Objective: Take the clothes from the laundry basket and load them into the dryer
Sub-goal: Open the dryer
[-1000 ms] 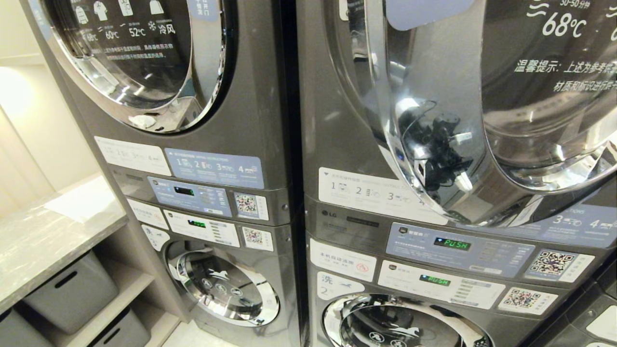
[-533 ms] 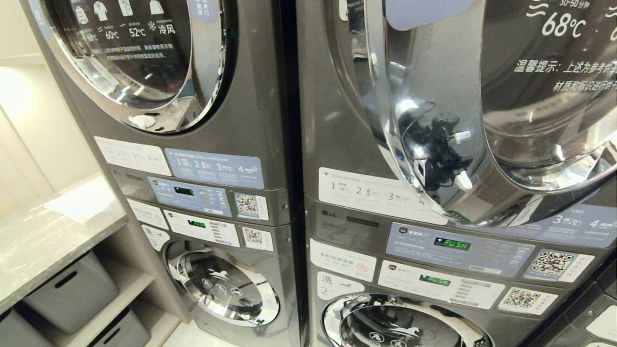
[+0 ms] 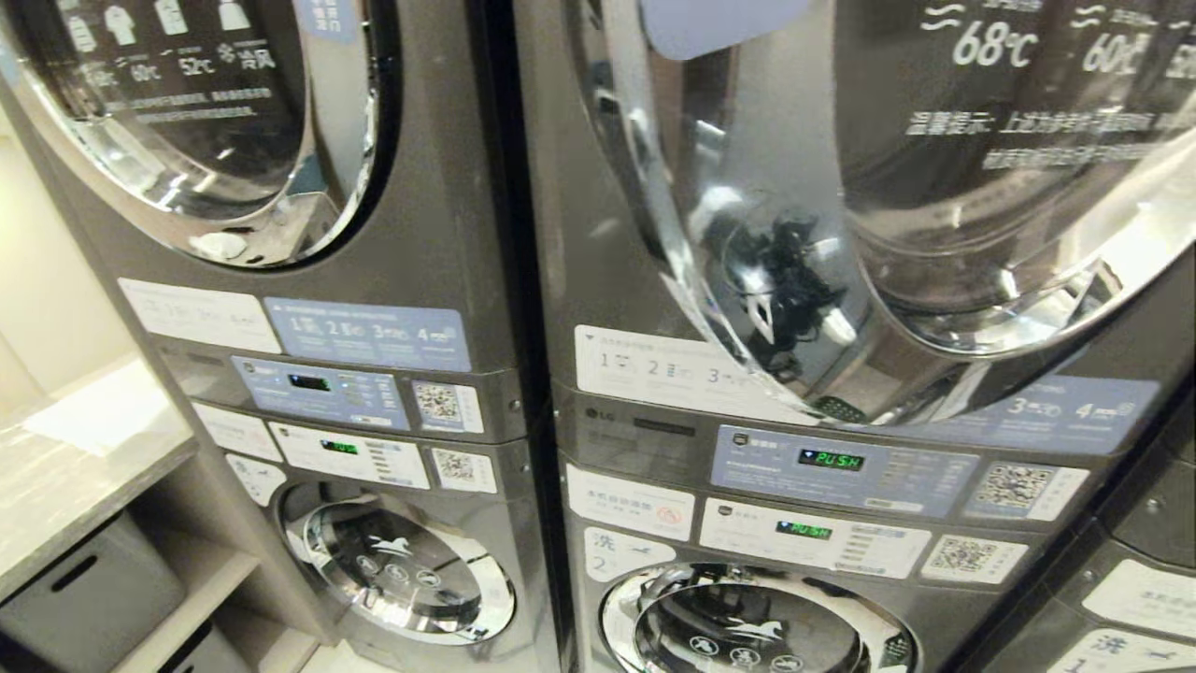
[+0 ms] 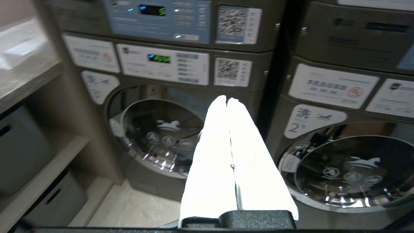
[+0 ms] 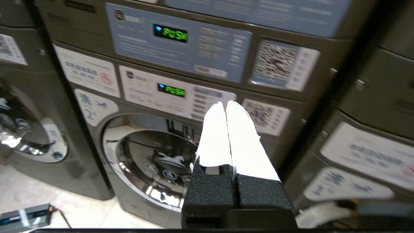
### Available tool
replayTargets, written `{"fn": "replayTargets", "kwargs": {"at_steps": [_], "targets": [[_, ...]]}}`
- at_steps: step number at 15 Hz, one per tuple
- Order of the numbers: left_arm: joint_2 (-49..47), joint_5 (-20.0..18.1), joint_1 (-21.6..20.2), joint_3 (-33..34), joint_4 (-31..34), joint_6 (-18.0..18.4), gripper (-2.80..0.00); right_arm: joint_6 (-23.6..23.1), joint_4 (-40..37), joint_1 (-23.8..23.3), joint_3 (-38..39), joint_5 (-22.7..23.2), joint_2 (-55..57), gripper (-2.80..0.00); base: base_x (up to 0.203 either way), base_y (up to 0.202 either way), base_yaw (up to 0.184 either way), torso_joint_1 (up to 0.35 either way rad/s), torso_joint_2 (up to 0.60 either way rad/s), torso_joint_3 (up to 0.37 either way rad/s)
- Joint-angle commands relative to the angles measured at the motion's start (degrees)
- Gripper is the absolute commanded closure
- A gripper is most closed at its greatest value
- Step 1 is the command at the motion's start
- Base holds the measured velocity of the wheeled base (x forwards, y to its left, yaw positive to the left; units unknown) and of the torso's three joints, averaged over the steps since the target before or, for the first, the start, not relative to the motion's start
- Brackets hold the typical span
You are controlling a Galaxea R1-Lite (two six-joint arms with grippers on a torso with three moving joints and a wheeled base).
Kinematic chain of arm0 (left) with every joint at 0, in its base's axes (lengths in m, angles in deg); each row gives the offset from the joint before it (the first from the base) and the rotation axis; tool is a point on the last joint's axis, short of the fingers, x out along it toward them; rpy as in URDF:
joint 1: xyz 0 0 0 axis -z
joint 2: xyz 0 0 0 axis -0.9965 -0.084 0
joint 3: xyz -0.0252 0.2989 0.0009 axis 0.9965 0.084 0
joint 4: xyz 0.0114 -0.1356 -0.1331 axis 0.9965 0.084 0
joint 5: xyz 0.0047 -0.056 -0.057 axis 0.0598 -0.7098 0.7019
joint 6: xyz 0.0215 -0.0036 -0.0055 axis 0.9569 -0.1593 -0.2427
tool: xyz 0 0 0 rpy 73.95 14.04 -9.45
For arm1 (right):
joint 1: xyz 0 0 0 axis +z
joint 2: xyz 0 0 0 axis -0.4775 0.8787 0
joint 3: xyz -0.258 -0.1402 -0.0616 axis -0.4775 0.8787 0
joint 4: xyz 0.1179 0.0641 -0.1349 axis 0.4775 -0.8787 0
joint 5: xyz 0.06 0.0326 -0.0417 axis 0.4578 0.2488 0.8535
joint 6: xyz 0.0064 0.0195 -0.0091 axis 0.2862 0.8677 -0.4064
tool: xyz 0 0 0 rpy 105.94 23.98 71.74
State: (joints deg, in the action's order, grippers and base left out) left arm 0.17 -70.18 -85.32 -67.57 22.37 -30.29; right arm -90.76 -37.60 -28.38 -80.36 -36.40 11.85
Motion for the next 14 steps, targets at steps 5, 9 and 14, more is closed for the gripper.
{"fn": "replayTargets", "kwargs": {"at_steps": [5,9,14], "targets": [[0.1,0.0,0.0,0.0,0.0,0.0,0.0,-0.1,0.0,0.0,0.0,0.0,0.0,0.0,-0.001,0.006,-0.129,0.004,0.0,0.002],[0.1,0.0,0.0,0.0,0.0,-0.1,0.0,-0.1,0.0,0.0,0.0,0.0,0.0,0.0,0.0,0.0,0.0,0.0,0.0,0.0],[0.1,0.0,0.0,0.0,0.0,-0.1,0.0,0.1,0.1,0.0,0.0,0.0,0.0,0.0,-0.055,0.0,0.0,0.008,0.01,-0.002]]}}
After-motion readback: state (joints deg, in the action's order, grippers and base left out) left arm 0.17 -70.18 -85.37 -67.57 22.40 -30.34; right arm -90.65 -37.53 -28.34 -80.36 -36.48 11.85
